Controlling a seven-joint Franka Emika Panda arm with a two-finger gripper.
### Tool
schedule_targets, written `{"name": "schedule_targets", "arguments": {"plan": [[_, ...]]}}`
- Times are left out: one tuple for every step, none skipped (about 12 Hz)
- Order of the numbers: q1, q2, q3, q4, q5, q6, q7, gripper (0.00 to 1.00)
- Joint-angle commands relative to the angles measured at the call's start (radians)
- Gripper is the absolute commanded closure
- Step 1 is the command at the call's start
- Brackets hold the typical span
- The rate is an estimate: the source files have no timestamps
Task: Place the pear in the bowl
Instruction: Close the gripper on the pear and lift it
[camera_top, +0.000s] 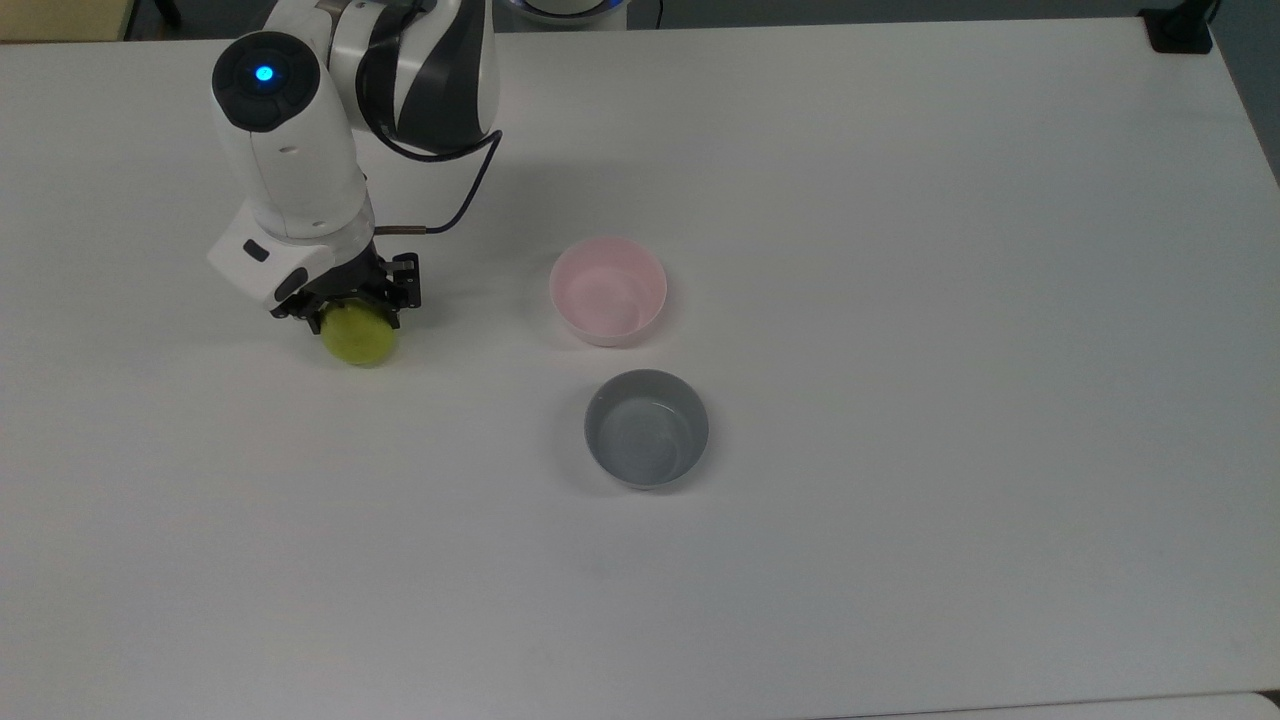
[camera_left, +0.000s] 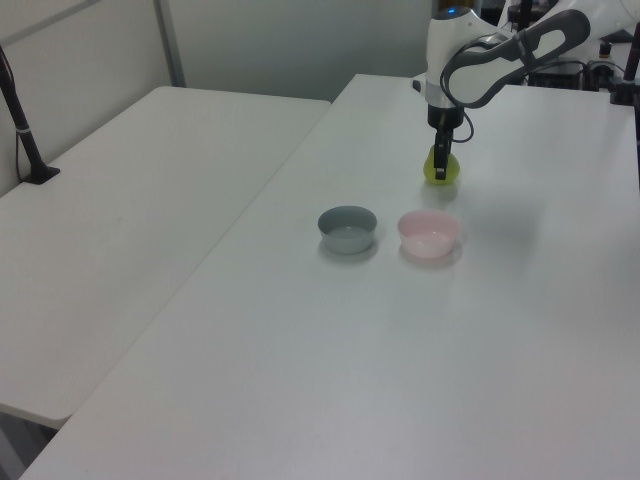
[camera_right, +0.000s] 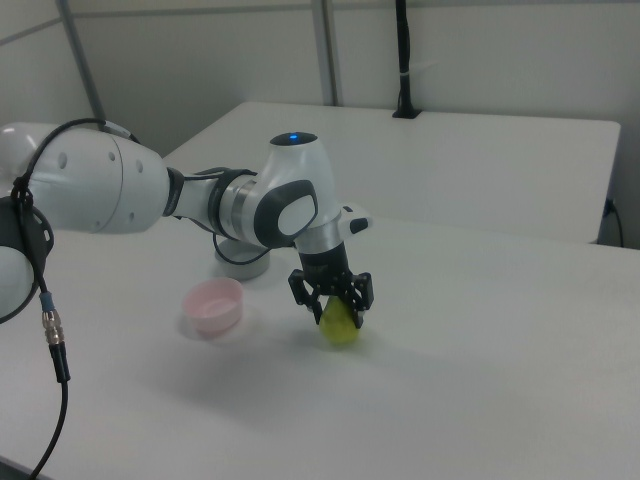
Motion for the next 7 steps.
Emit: {"name": "schedule_targets", "arguments": {"plan": [[0.003, -0.03, -0.002, 0.003, -0.01, -0.026, -0.006, 0.58], [0.005, -0.058, -0.002, 0.014, -0.008, -0.066, -0.004, 0.58], [0.005, -0.083, -0.002, 0.034, -0.004, -0.121, 0.005, 0.58], [0.007, -0.099, -0.002, 0.072, -0.004, -0.187, 0.037, 0.58], [0.007, -0.112, -0.002, 0.112, -0.004, -0.245, 0.062, 0.58], [0.008, -0.126, 0.0, 0.152, -0.004, -0.294, 0.072, 0.58], [0.008, -0.135, 0.003, 0.185, -0.002, -0.339, 0.077, 0.58]]}}
